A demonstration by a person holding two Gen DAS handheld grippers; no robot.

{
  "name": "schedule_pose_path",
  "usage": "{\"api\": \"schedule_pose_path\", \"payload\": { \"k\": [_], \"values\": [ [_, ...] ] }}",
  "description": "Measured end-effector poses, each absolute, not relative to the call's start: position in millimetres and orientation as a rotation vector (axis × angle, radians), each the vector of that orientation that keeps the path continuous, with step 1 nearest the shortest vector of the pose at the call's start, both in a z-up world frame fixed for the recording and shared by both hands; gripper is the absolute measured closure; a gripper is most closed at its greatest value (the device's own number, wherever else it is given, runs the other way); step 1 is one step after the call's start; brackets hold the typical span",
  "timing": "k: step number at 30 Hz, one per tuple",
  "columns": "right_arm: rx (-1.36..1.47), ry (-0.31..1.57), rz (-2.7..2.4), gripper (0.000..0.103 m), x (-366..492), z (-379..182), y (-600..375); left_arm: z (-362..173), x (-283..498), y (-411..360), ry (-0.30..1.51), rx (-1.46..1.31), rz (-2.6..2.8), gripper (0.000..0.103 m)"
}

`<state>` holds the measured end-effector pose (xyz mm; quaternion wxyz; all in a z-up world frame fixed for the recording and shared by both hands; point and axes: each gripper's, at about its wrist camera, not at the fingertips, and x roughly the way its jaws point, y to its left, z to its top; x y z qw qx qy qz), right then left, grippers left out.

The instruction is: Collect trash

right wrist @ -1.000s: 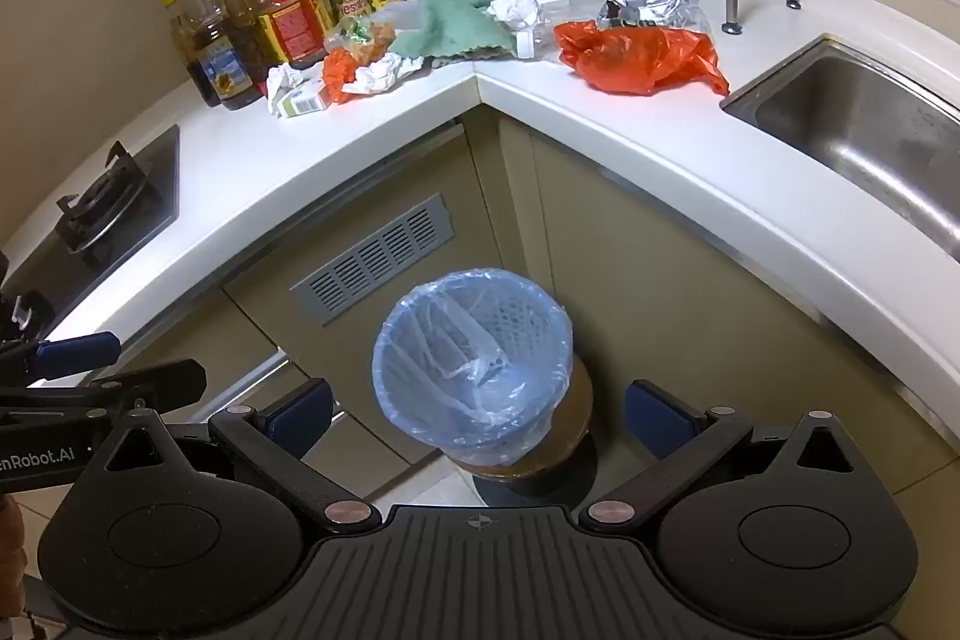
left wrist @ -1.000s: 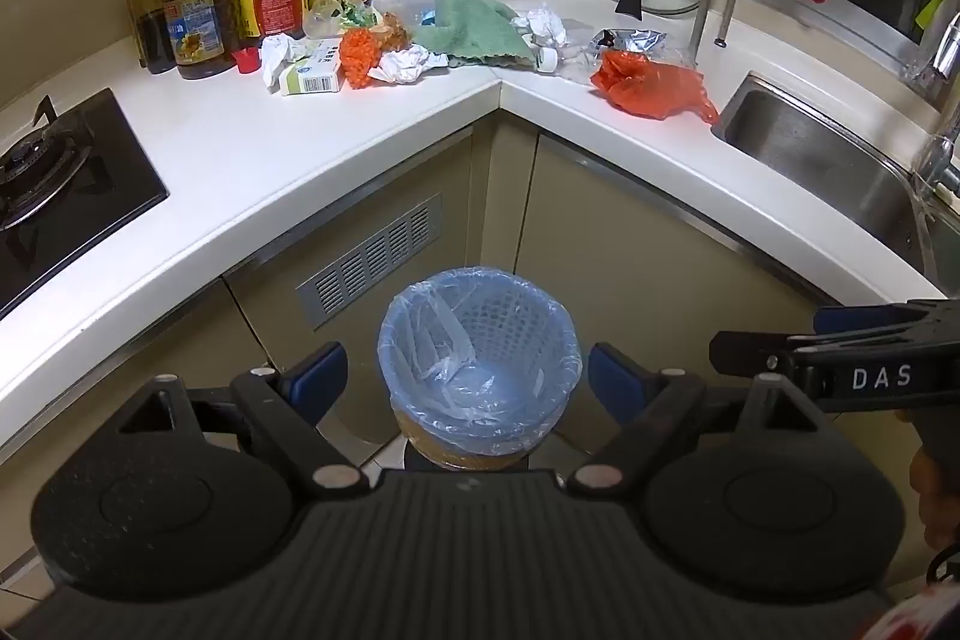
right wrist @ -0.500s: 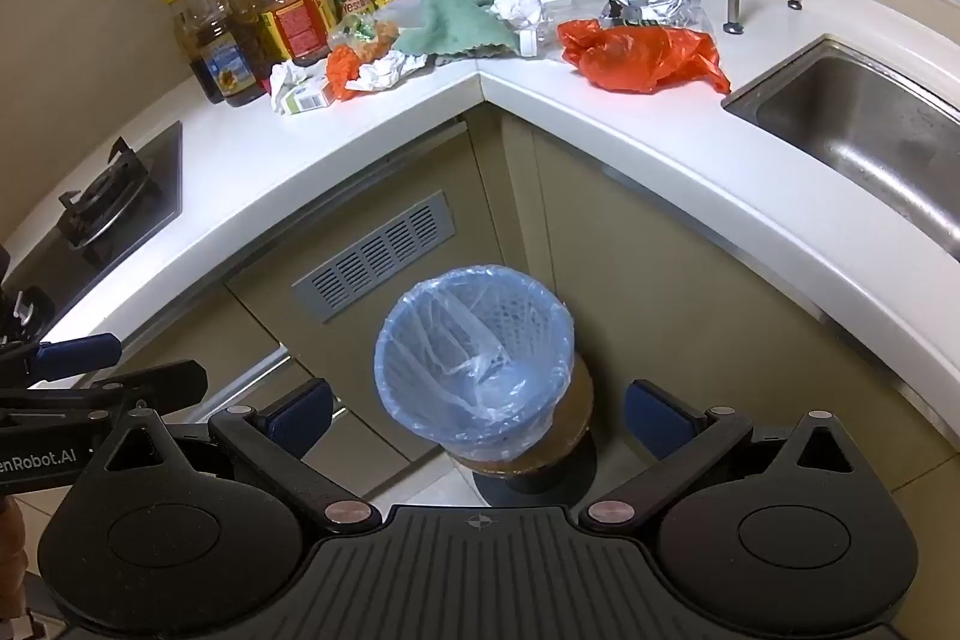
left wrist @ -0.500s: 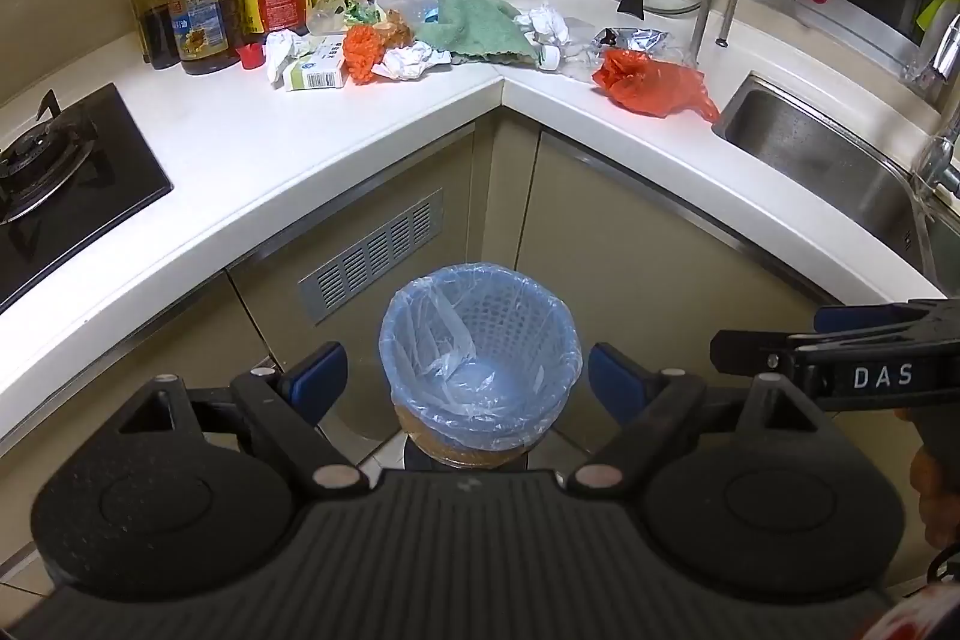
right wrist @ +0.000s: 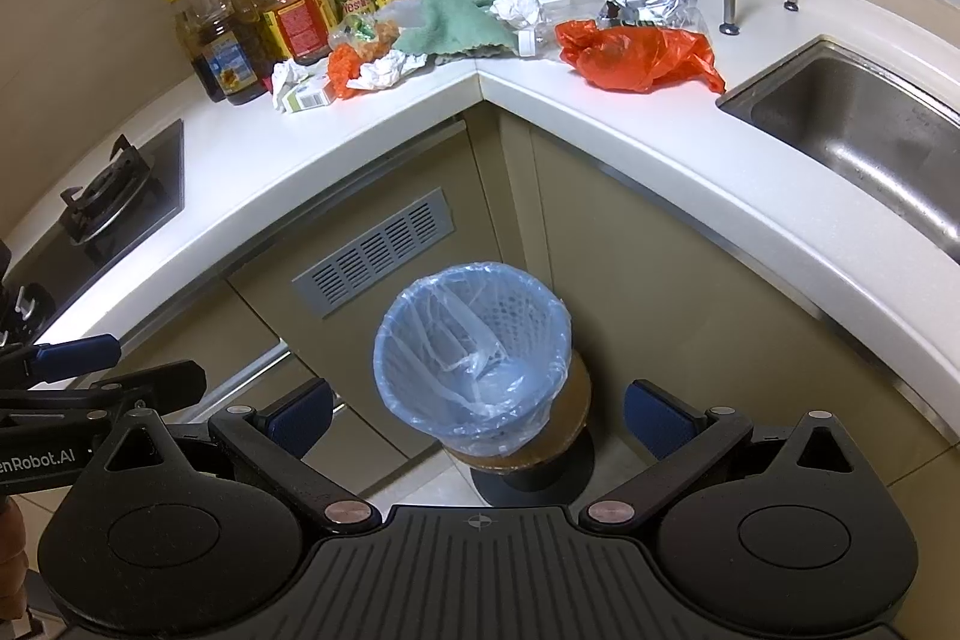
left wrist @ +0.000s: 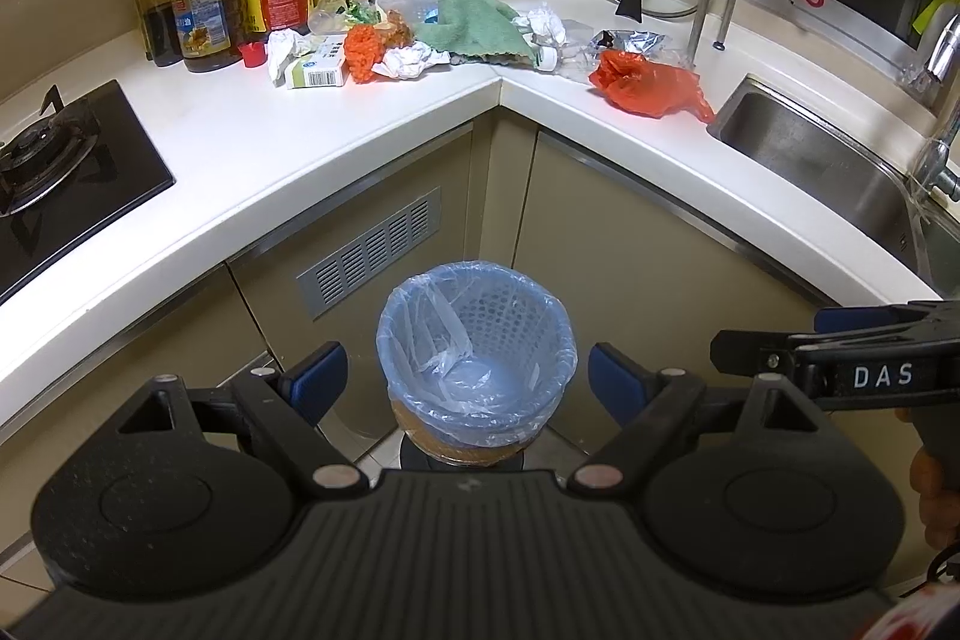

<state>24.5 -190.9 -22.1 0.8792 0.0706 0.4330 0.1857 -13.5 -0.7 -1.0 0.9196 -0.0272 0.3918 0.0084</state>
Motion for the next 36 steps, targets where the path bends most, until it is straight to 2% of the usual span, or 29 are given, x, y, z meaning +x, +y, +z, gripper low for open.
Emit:
{"api": "schedule_pose_path", "payload": {
  "k": [36],
  "values": [
    [0.136, 0.89, 0.388, 0.0, 16.3, -15.2, -194.6, 1.7, -17.2, 0.0, 0.796, -0.06, 0.016, 0.017]
  ]
}}
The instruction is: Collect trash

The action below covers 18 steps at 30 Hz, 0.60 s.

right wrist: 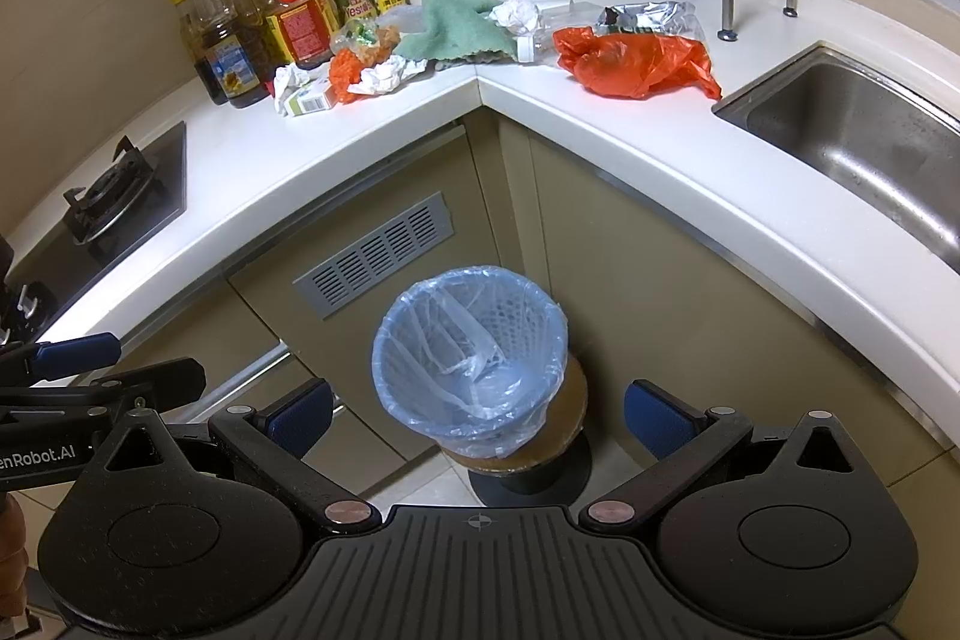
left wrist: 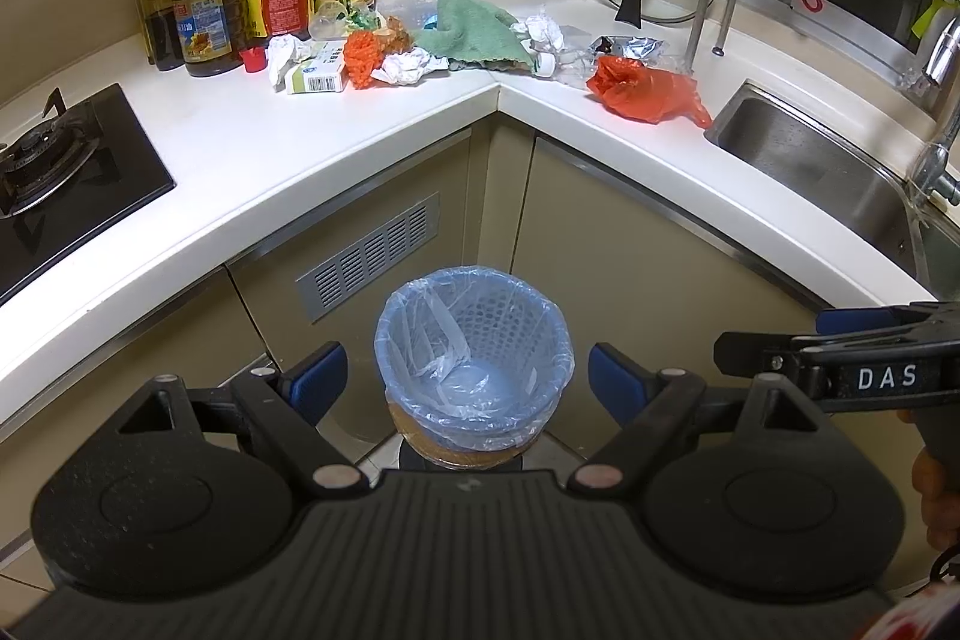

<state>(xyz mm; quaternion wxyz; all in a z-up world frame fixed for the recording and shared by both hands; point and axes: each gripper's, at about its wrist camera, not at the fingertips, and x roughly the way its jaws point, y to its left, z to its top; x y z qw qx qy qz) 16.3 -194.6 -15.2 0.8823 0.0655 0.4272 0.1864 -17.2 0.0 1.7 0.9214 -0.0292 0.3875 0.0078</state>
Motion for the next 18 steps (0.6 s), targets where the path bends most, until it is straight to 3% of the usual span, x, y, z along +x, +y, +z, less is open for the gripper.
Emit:
{"api": "schedule_pose_path", "payload": {
  "k": [18],
  "values": [
    [0.139, 0.891, 0.389, 0.0, 21.0, -15.5, -196.6, 1.4, -12.8, -0.9, 0.8, -0.059, 0.019, 0.017]
  ]
}}
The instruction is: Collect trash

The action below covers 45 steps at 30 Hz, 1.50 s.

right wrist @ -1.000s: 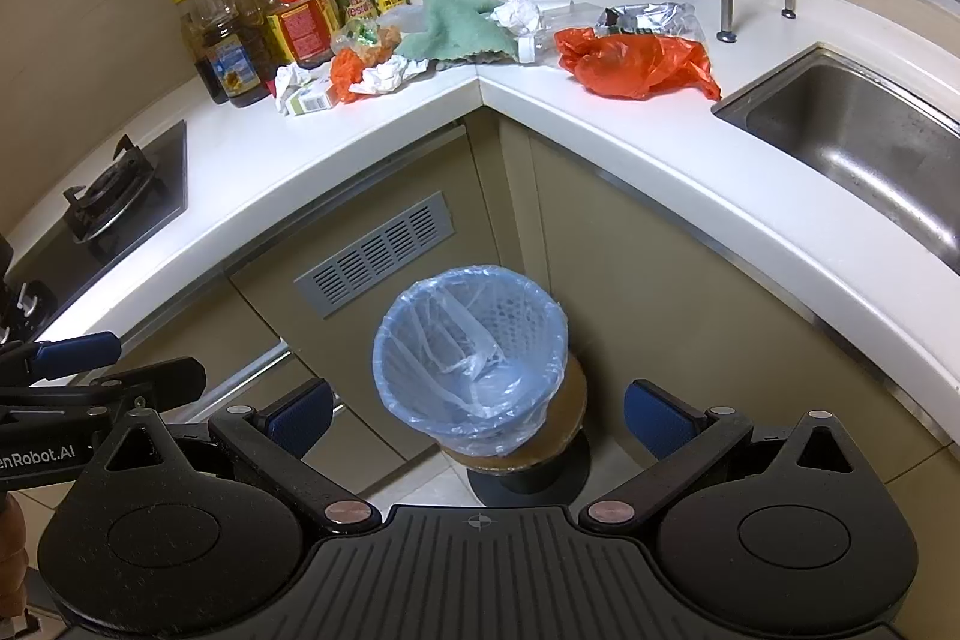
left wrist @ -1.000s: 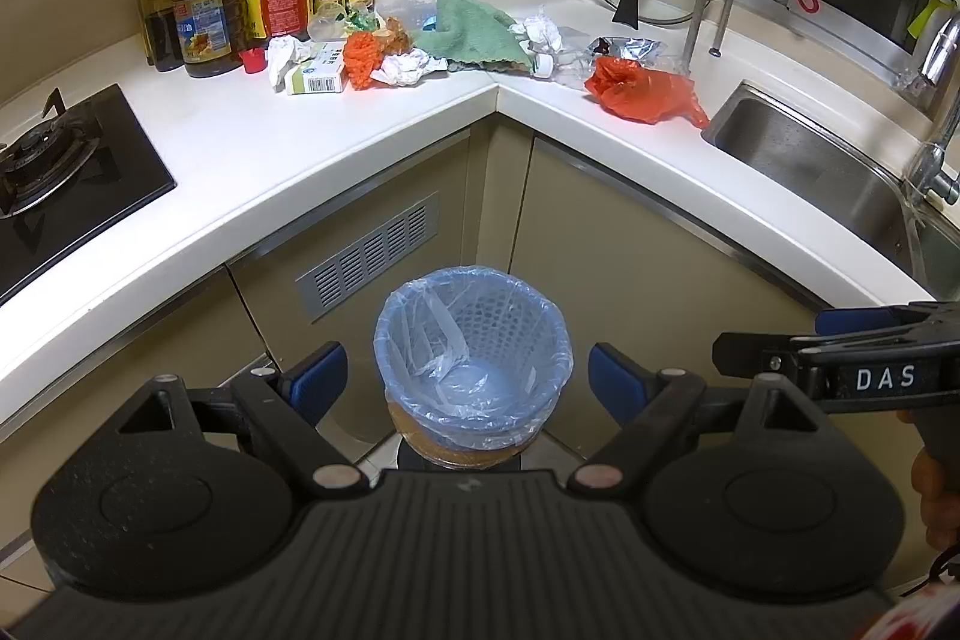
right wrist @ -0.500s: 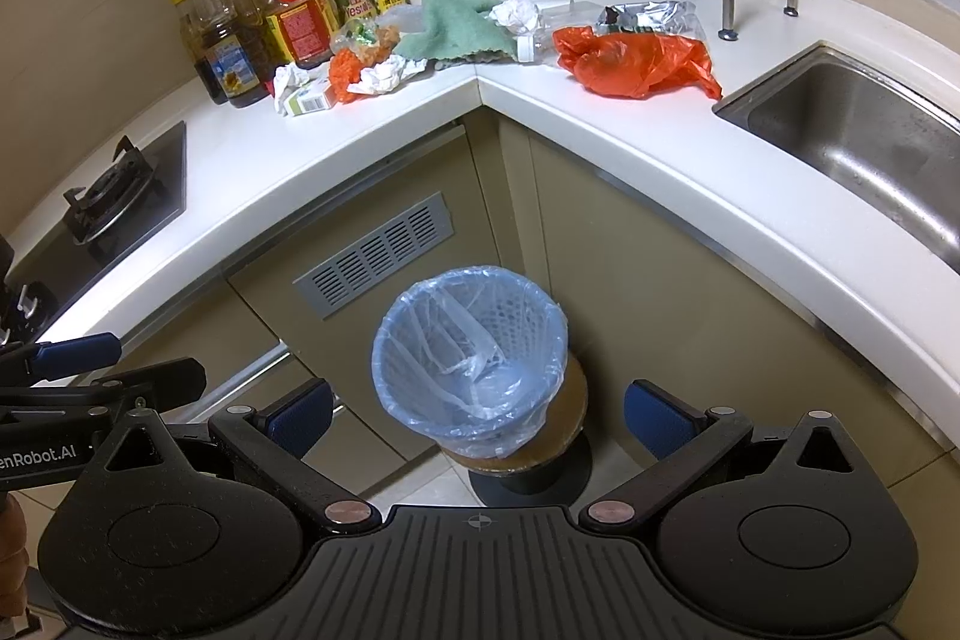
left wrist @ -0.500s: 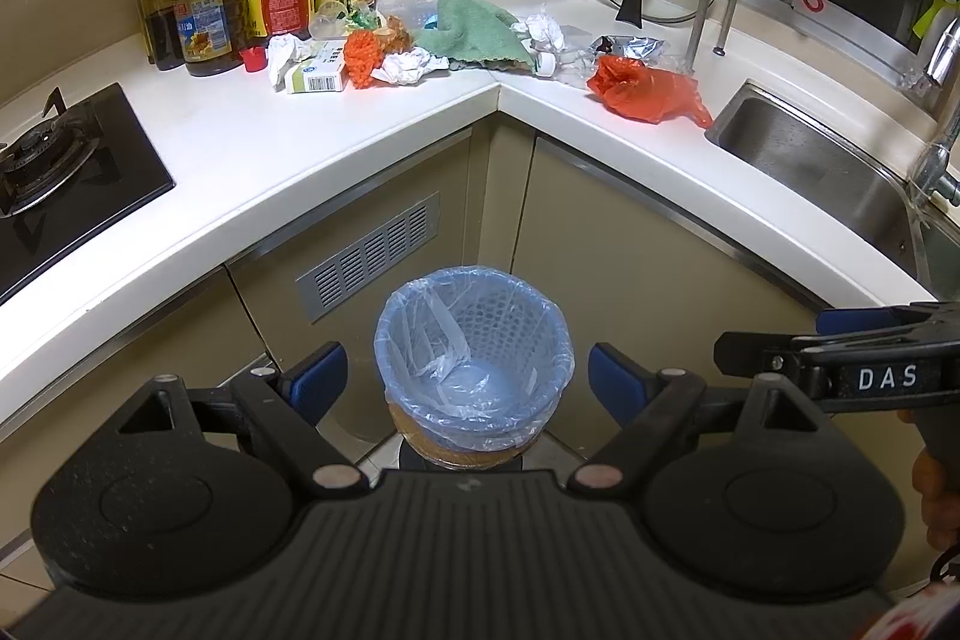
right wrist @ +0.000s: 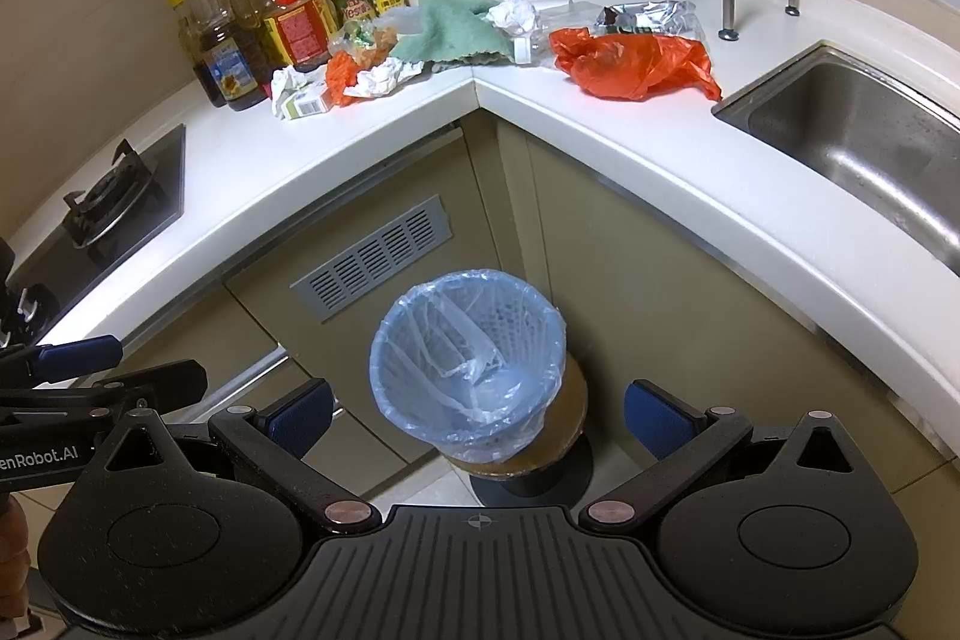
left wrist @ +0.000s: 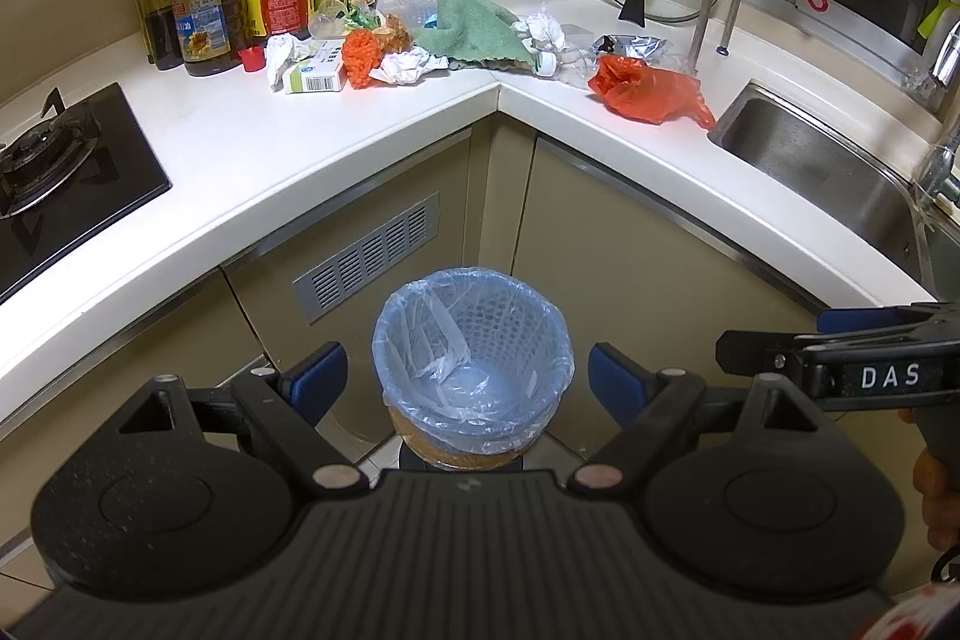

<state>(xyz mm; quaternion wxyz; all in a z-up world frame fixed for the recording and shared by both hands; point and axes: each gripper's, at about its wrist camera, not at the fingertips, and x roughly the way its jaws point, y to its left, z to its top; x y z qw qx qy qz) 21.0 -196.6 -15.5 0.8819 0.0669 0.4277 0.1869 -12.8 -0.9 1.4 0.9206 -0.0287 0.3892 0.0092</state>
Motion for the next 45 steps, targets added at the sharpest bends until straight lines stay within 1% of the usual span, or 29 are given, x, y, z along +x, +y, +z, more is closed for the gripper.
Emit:
{"api": "schedule_pose_path", "payload": {
  "k": [11, 19, 27, 38, 45],
  "values": [
    [0.141, 0.891, 0.39, 0.0, 23.2, -16.1, -197.9, 1.4, -13.3, -0.3, 0.801, -0.059, 0.018, 0.017],
    [0.143, 0.89, 0.391, 0.0, 28.6, -17.3, -200.8, 0.7, 0.0, -2.4, 0.81, -0.063, 0.029, 0.017],
    [0.146, 0.88, 0.4, 0.0, 50.3, -21.0, -209.1, -1.0, 12.8, -0.6, 0.799, -0.087, 0.054, 0.017],
    [0.186, 0.78, 0.335, 0.0, 82.1, -21.5, -245.0, 1.2, 28.0, 9.2, 0.715, -0.074, 0.103, 0.017],
    [0.242, 0.712, 0.299, 0.0, 114.9, -17.0, -255.3, 2.9, 49.7, 39.7, 0.683, -0.078, 0.155, 0.017]
  ]
}}
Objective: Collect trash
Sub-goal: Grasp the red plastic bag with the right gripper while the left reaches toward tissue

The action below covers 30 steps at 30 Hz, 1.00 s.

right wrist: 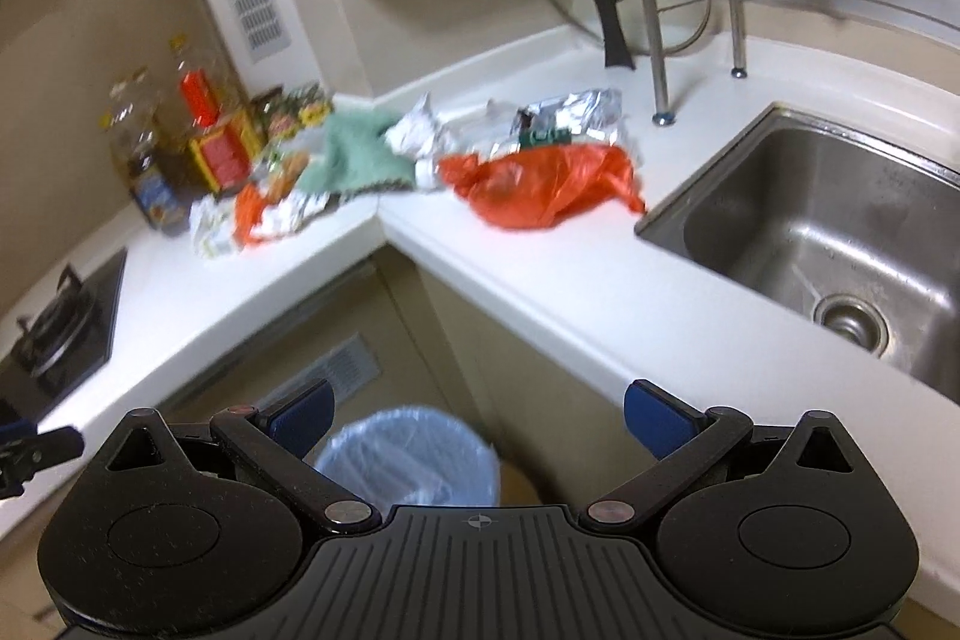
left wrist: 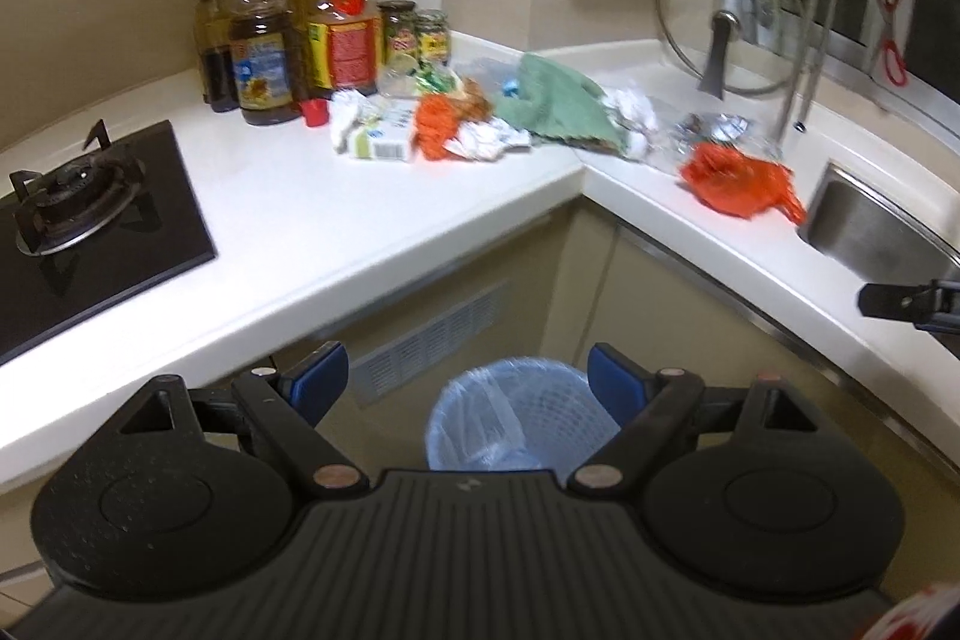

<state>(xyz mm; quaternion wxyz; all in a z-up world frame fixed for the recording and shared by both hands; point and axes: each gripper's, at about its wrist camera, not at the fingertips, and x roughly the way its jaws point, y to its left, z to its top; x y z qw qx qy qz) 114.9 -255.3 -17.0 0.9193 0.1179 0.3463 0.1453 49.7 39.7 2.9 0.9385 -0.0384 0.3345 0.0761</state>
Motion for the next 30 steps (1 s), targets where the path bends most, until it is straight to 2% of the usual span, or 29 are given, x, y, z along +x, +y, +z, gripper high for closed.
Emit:
{"api": "schedule_pose_path", "payload": {
  "k": [12, 22, 30],
  "values": [
    [0.313, 0.636, 0.196, 0.0, 189.6, -17.1, -237.9, 1.8, 140.9, 93.2, 0.662, -0.051, 0.091, 0.017],
    [0.556, 0.564, 0.039, 0.0, 273.1, -22.3, -245.3, 0.1, 210.4, 130.6, 0.661, -0.019, 0.041, 0.018],
    [0.689, 0.616, -0.081, 0.0, 323.8, -51.5, -248.7, -6.1, 245.2, 162.9, 0.67, -0.028, 0.06, 0.018]
  ]
}}
